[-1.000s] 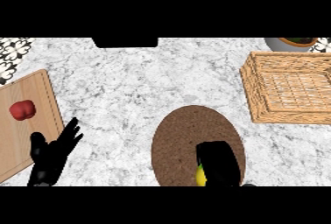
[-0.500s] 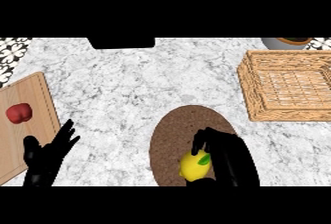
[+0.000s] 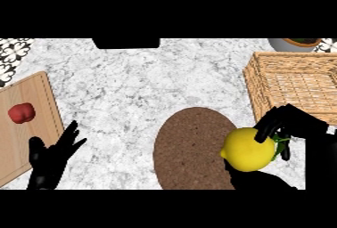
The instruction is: Pick the lemon from the placemat and place it in the basket
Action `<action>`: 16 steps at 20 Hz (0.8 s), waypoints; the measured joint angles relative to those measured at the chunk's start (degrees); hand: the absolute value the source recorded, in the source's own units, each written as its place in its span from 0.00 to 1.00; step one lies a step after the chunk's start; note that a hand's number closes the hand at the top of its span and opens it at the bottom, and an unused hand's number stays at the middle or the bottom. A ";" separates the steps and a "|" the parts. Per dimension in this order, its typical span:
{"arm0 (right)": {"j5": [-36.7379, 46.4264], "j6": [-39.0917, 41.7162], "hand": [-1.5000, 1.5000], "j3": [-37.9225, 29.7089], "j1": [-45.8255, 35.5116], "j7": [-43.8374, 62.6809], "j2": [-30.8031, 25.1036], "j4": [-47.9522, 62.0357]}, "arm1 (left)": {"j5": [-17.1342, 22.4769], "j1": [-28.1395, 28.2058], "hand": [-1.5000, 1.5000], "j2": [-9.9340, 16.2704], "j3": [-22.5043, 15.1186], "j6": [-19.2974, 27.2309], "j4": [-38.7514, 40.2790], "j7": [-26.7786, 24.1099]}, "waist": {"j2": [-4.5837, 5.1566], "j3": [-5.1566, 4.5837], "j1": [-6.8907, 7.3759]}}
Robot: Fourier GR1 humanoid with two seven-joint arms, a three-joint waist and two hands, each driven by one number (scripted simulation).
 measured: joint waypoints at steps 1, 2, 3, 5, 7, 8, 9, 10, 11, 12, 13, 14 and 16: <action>-0.28 1.18 1.00 -2.36 -1.10 0.88 -0.64 -0.27 | 0.14 -0.08 0.50 0.15 0.12 -0.17 -0.19 0.44 | 0.01 -0.03 0.04; -0.50 2.36 1.00 -4.66 -2.61 1.60 -1.16 -0.37 | 0.07 -0.18 0.50 0.08 0.10 -0.06 -0.28 0.84 | 0.02 -0.04 0.10; -1.01 3.18 1.00 -7.20 -4.46 2.03 -1.47 -0.23 | -0.08 -0.03 0.50 -0.26 -0.14 0.09 -0.59 0.74 | 0.04 -0.06 0.25; -2.98 5.06 1.00 -12.38 -8.03 2.75 -2.49 0.18 | -0.28 -0.23 0.50 -0.36 -0.08 0.11 -0.37 0.81 | 0.06 -0.07 0.33; -7.00 6.29 1.00 -17.95 -10.90 2.76 -3.86 1.18 | -0.54 -0.28 0.50 -0.58 -0.15 0.30 -0.64 1.05 | 0.10 -0.07 0.50; -9.16 7.48 1.00 -20.31 -11.96 3.13 -4.87 0.88 | -0.63 -0.31 0.50 -0.49 0.11 0.26 -0.26 0.77 | 0.06 -0.07 0.38; -10.74 8.19 1.00 -22.27 -13.56 3.32 -5.69 1.80 | -0.76 -0.39 0.50 -0.49 0.13 0.19 -0.27 0.72 | 0.06 -0.08 0.47; -12.06 8.58 1.00 -24.29 -14.90 3.23 -6.46 3.14 | -1.00 -0.40 0.50 -0.76 -0.01 0.27 -0.12 0.42 | 0.07 -0.08 0.57; -13.75 9.02 1.00 -26.53 -15.81 2.91 -7.51 4.62 | -1.00 -0.63 0.50 -0.58 0.16 0.17 -0.02 0.76 | 0.11 -0.08 0.60; -15.73 9.57 1.00 -28.80 -16.91 2.57 -8.69 6.26 | -0.78 -0.58 0.50 -0.53 0.30 -0.18 -0.14 0.59 | 0.13 -0.09 0.65; -17.38 10.06 1.00 -30.77 -17.76 2.01 -9.79 7.99 | -0.80 -0.49 0.50 -0.75 0.17 -0.29 -0.12 0.41 | 0.15 -0.08 0.70; -18.61 10.54 1.00 -32.18 -18.51 1.57 -10.81 9.67 | -1.13 -0.55 0.50 -0.92 0.04 0.04 -0.30 0.77 | 0.16 -0.07 0.77; -20.29 11.39 1.00 -34.54 -19.49 -0.04 -12.62 13.68 | -1.51 -0.40 0.50 -1.31 -0.23 0.13 -0.56 0.43 | 0.21 -0.07 0.97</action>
